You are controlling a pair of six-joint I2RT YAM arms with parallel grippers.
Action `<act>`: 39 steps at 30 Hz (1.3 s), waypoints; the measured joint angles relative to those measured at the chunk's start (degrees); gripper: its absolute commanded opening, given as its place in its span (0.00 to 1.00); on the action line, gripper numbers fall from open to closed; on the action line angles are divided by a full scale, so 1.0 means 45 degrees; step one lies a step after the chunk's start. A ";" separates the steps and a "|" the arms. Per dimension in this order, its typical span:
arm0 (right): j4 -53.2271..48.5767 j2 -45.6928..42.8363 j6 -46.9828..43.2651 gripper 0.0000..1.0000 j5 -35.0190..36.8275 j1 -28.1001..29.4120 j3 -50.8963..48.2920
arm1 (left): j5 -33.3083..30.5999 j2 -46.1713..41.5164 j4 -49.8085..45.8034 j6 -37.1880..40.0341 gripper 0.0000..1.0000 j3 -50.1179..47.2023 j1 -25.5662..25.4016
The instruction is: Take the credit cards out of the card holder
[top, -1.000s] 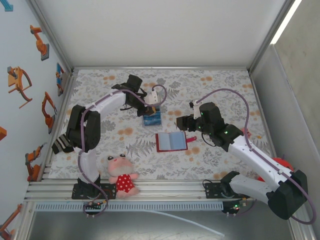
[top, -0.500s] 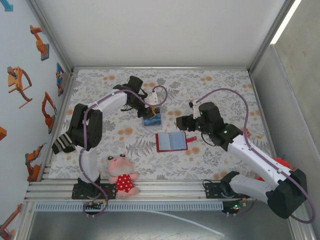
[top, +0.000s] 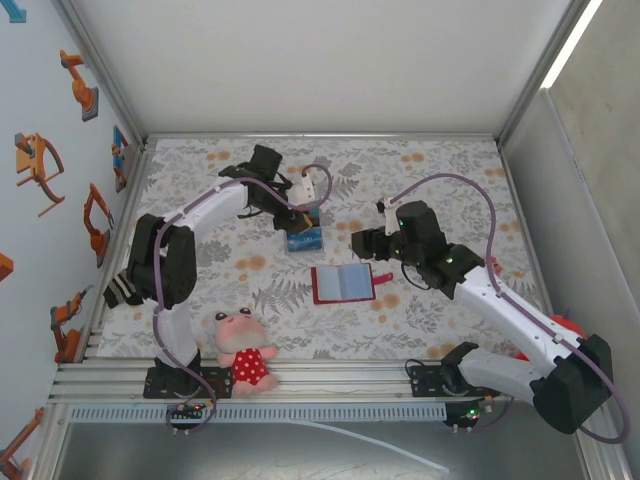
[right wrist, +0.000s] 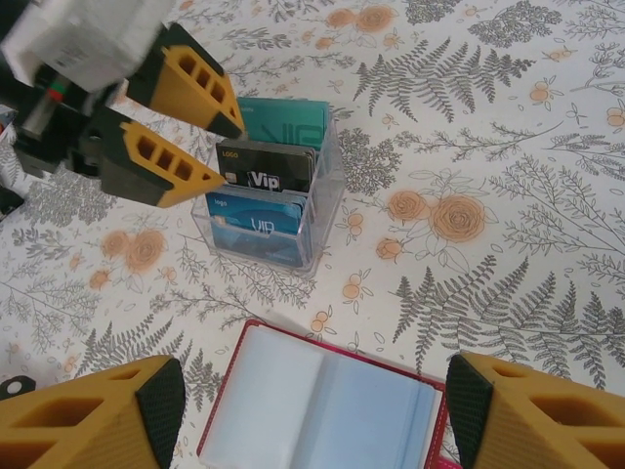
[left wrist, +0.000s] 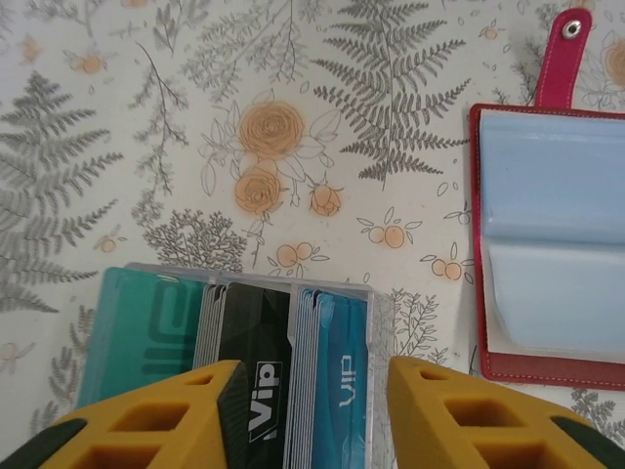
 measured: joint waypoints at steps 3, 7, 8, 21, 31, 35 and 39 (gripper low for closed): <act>-0.0005 0.0000 0.0005 0.71 0.0039 0.0000 0.0000 | -0.0165 -0.1073 0.0442 -0.0369 0.65 -0.0641 0.0000; -0.0044 -0.0005 0.0034 0.72 0.0306 0.0000 0.0005 | -0.0617 -0.2506 0.1311 -0.0981 0.69 -0.1681 0.0000; -0.0063 -0.0015 0.0049 0.72 0.0379 0.0000 0.0005 | -0.0767 -0.2856 0.1549 -0.1190 0.70 -0.1967 0.0000; -0.0787 -0.1433 0.0476 0.88 0.2681 0.0000 -0.0141 | -0.3755 -0.7864 0.4852 -0.4707 0.91 -0.6649 0.0000; -0.1724 -0.2385 0.0918 0.99 0.4954 -0.0005 -0.0724 | -0.7189 -1.1846 0.6713 -0.7417 0.97 -1.0122 0.0000; -0.1821 -0.2769 0.0976 0.99 0.5712 -0.0005 -0.1137 | -0.8582 -1.3119 0.7091 -0.8310 0.97 -1.1176 0.0000; -0.1817 -0.2963 0.0947 0.99 0.6319 -0.0019 -0.1467 | -1.0030 -1.4120 0.7504 -0.9024 0.97 -1.2055 0.0000</act>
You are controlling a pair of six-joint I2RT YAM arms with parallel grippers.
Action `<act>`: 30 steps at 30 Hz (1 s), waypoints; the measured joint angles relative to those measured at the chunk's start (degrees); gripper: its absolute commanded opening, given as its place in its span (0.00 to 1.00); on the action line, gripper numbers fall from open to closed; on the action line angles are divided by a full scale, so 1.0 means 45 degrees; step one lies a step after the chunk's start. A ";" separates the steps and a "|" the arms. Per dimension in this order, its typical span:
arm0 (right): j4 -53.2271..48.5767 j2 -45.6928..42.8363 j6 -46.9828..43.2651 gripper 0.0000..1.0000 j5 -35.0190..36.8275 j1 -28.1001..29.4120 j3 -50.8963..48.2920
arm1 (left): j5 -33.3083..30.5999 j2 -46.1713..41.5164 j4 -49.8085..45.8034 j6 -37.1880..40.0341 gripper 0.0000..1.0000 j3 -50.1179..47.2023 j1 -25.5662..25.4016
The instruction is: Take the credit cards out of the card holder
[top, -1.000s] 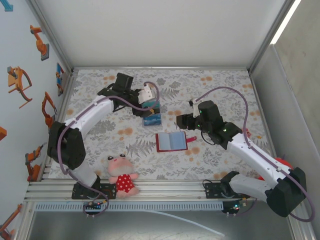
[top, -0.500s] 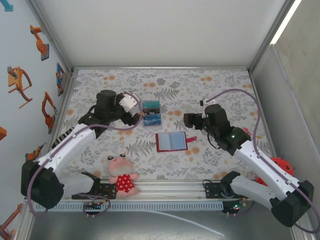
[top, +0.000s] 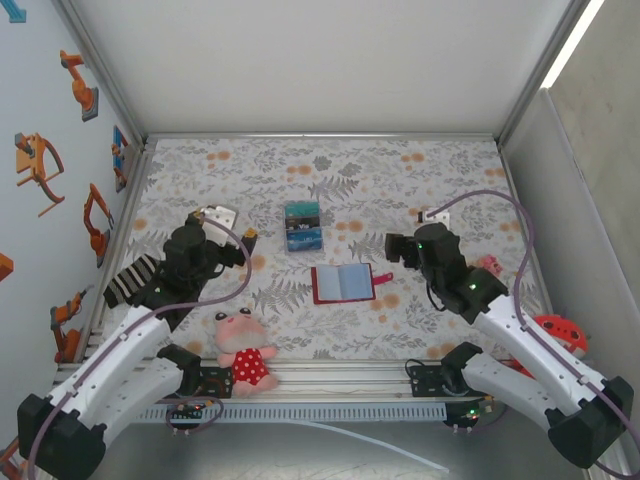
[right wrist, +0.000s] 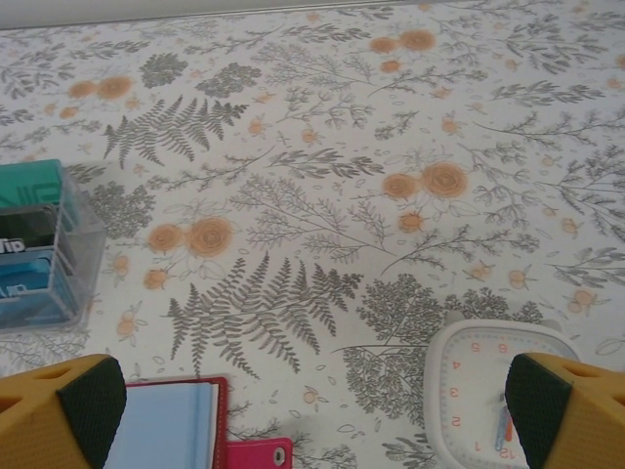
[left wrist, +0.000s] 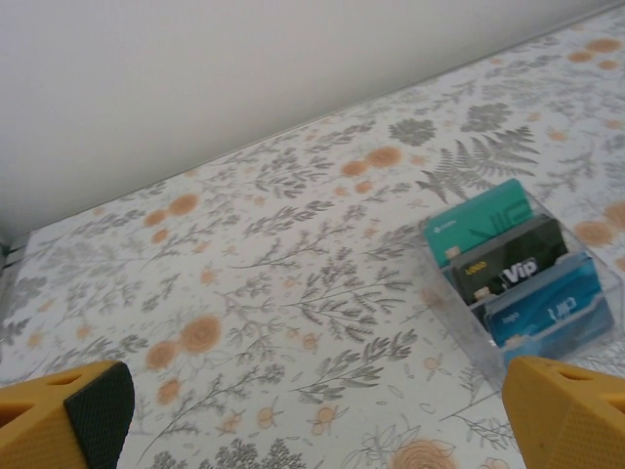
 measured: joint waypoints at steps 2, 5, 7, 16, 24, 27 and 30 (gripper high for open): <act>0.0015 -0.0029 -0.0049 0.99 0.0325 -0.0019 -0.0175 | -0.0651 -0.0257 0.0165 -0.0282 0.97 -0.0355 0.0005; 0.0092 -0.0058 -0.0175 0.99 0.0753 -0.0063 -0.0491 | -0.1642 -0.0321 0.0374 -0.0680 0.97 -0.0767 0.0039; 0.0233 -0.0083 -0.0330 1.00 0.1054 -0.0107 -0.0748 | -0.2322 -0.0267 0.0525 -0.0947 0.97 -0.0962 0.0126; 0.1292 -0.0019 -0.1098 1.00 0.2229 -0.1146 -0.1287 | -0.3920 0.0908 0.2195 -0.1695 0.97 -0.1394 0.1452; 0.3235 0.0457 -0.2166 1.00 0.2749 -0.2531 -0.2001 | -0.3453 0.3123 0.4104 -0.1914 0.97 -0.1399 0.2968; 0.4153 0.0573 -0.2681 1.00 0.2676 -0.3342 -0.2336 | -0.3113 0.4041 0.4852 -0.1851 0.97 -0.1399 0.3249; 0.5134 0.0617 -0.3133 1.00 0.2599 -0.4056 -0.2715 | -0.2827 0.4823 0.5591 -0.1729 0.97 -0.1399 0.3361</act>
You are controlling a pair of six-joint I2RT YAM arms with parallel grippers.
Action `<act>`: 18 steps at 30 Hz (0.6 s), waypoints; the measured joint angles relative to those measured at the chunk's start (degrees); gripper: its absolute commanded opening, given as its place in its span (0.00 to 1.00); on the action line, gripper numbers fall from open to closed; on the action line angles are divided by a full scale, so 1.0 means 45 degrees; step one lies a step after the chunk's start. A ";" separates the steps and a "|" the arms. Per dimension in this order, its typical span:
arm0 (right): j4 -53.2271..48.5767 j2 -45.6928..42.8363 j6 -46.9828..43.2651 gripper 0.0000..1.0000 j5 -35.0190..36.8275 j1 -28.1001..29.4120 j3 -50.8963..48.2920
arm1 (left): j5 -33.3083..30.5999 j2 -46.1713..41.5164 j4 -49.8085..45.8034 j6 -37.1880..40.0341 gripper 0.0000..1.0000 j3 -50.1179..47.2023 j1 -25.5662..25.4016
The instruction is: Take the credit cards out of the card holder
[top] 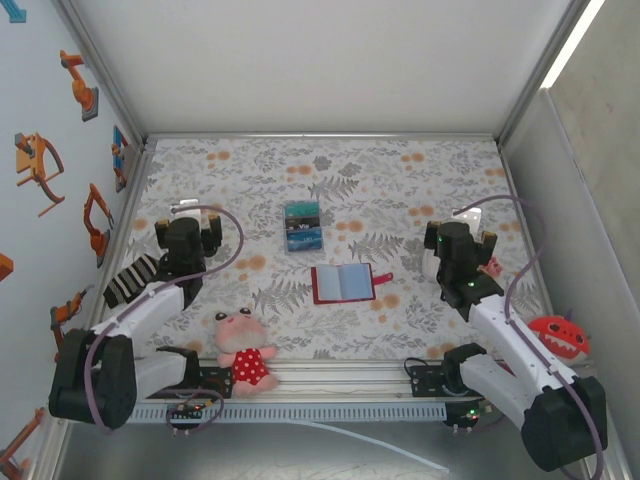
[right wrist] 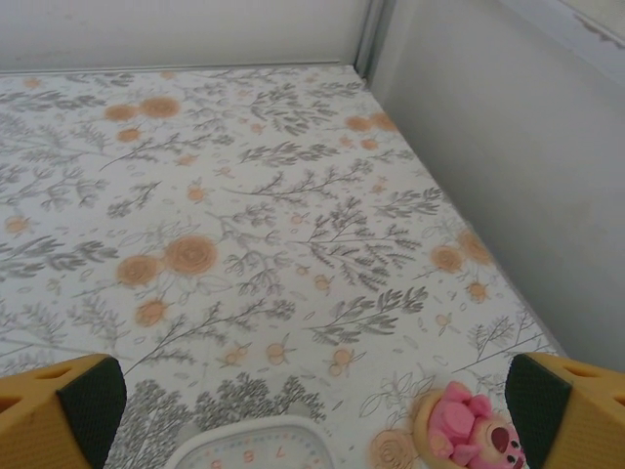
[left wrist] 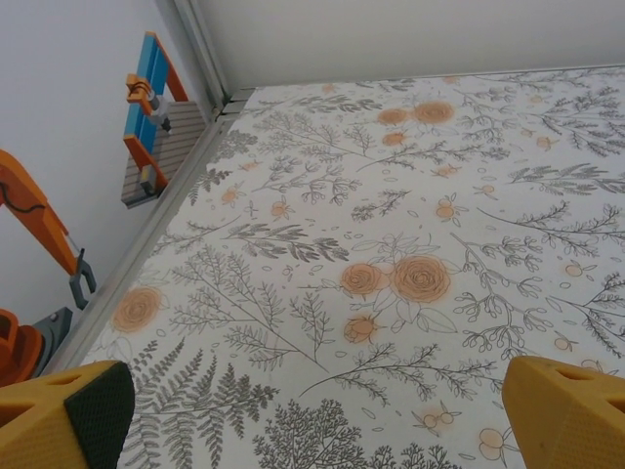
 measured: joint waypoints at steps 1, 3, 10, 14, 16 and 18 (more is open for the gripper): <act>0.0306 0.0010 -0.0112 1.00 -0.0019 -0.0194 -0.0126 | 0.0083 0.0209 0.0223 0.0068 0.97 0.0000 0.0029; 0.1073 0.0015 -0.0374 1.00 -0.0121 -0.0617 -0.0452 | 0.0277 0.0617 0.0661 0.0180 0.97 0.0000 0.0068; 0.3269 0.0325 -0.0690 1.00 -0.0534 -0.1486 -0.1447 | 0.0874 0.1137 0.2093 0.0413 0.97 -0.0325 0.0287; 0.3876 0.0583 -0.0704 1.00 -0.0729 -0.1797 -0.1642 | 0.1331 0.1292 0.3045 0.0384 0.97 -0.0942 0.0811; 0.4133 0.0651 -0.0704 1.00 -0.0801 -0.1909 -0.1729 | 0.1622 0.1384 0.3342 0.0277 0.97 -0.1200 0.1146; 0.4473 0.0675 -0.0699 0.99 -0.0923 -0.2040 -0.1899 | 0.1919 0.1486 0.3609 0.0131 0.97 -0.1370 0.1452</act>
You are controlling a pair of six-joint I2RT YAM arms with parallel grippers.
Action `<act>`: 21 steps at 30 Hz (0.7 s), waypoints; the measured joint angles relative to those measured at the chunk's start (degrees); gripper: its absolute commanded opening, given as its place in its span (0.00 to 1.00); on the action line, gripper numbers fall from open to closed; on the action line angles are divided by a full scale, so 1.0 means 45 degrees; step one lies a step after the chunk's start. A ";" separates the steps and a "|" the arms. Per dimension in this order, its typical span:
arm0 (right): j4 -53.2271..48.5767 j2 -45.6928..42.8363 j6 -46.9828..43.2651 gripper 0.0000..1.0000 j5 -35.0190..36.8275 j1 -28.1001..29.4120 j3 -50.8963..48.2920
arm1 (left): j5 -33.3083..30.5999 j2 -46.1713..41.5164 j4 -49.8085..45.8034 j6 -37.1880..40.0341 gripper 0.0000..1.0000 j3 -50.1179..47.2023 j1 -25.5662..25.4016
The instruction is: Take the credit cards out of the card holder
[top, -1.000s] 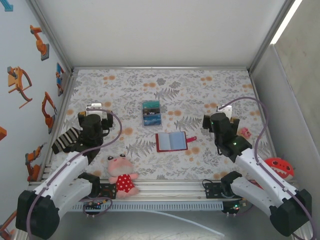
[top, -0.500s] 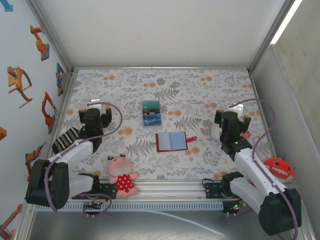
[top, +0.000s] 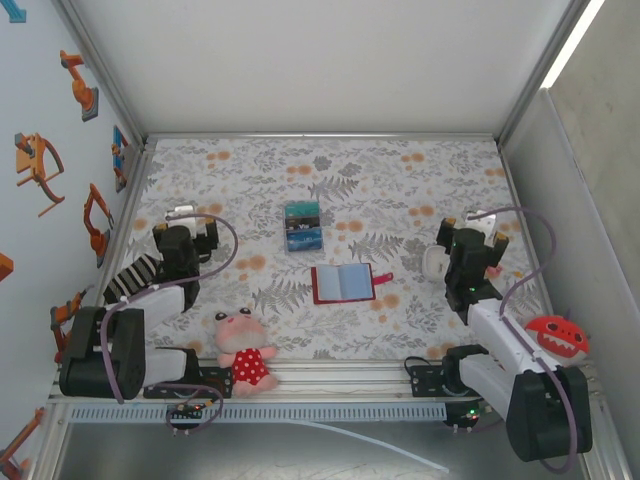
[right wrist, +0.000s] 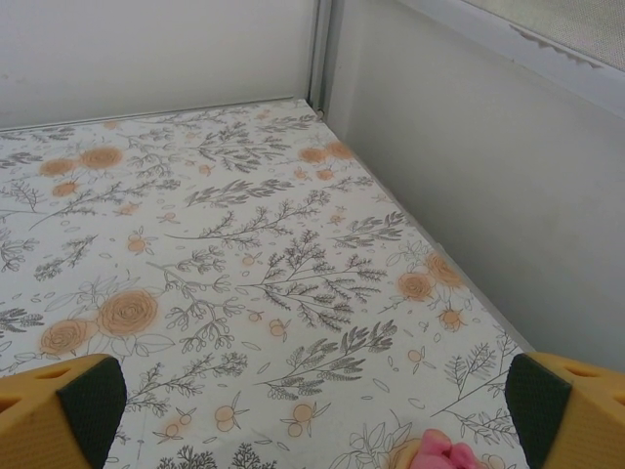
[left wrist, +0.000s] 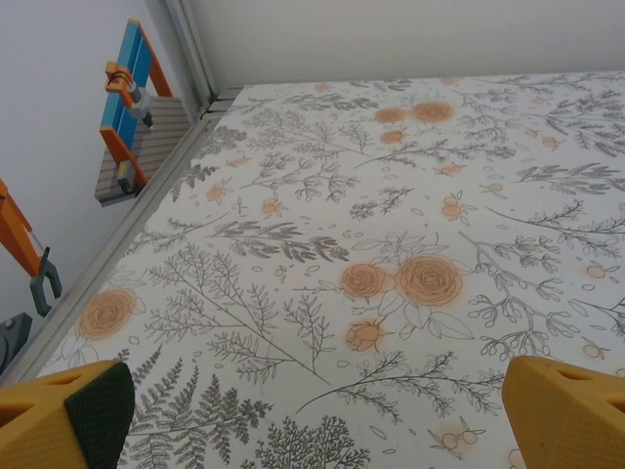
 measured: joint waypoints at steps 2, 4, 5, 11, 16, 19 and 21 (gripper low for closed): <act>0.0301 0.0000 -0.0005 0.99 -0.0102 -0.0131 -0.0209 | 0.0335 0.0146 0.0233 -0.0112 0.97 -0.0049 0.0219; 0.0583 0.0000 0.0000 0.99 -0.0209 -0.0262 -0.0437 | 0.0641 0.0379 0.0646 -0.0214 0.97 -0.0092 0.0355; 0.0670 0.0005 0.0005 1.00 -0.0272 -0.0321 -0.0529 | 0.0763 0.0559 0.0952 -0.0262 0.97 -0.0155 0.0374; 0.0937 0.0005 0.0005 1.00 -0.0607 -0.0515 -0.0670 | 0.1151 0.2210 0.2963 -0.0330 0.97 -0.0874 0.0389; 0.1166 0.0005 0.0010 1.00 -0.0797 -0.0641 -0.0763 | 0.1409 0.3483 0.4114 -0.0350 0.97 -0.0986 0.0423; 0.1438 0.0087 0.0010 0.99 -0.1020 -0.0772 -0.0928 | 0.1846 0.3429 0.3419 -0.0306 0.97 -0.0544 0.0461; 0.1671 0.0287 0.0010 1.00 -0.1161 -0.0894 -0.1010 | 0.2599 0.3424 0.2875 -0.0321 0.97 0.0044 0.0733</act>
